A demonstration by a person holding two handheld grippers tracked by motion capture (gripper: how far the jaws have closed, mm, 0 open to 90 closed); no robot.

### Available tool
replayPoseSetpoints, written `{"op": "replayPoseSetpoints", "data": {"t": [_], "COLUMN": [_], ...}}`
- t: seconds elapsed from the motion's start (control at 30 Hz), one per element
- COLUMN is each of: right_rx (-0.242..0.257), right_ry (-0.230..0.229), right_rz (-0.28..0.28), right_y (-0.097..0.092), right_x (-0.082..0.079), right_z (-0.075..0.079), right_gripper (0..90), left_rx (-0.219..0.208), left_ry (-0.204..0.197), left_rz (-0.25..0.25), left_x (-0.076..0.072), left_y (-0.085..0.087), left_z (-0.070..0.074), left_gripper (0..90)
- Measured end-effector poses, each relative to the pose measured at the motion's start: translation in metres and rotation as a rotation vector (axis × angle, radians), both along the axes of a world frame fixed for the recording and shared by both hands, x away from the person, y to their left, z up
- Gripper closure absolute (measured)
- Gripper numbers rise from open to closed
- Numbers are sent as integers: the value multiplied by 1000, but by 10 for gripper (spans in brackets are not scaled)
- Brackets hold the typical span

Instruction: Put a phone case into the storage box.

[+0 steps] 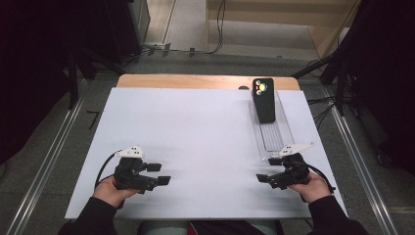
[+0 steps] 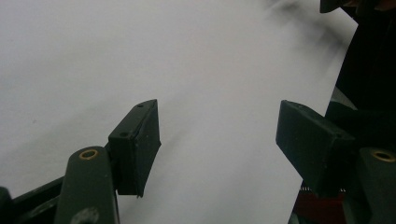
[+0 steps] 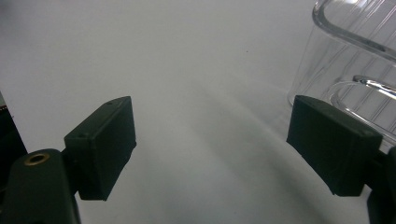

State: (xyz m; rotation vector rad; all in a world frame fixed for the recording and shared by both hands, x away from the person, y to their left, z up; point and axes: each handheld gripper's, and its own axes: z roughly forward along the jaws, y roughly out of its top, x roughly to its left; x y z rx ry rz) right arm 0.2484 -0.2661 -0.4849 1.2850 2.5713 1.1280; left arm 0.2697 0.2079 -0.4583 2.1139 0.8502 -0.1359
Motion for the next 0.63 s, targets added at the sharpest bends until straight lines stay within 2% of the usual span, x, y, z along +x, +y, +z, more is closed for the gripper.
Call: {"op": "replayPoseSetpoints", "data": {"t": [0.63], "right_rx": [-6], "right_ry": [-1], "right_rz": [3], "right_y": [0], "right_x": [0], "right_z": [0], "right_gripper": [138], "left_rx": [6], "left_ry": [3], "left_rz": [-7], "left_x": [0], "left_y": [0], "left_z": [0], "left_gripper": [305]}}
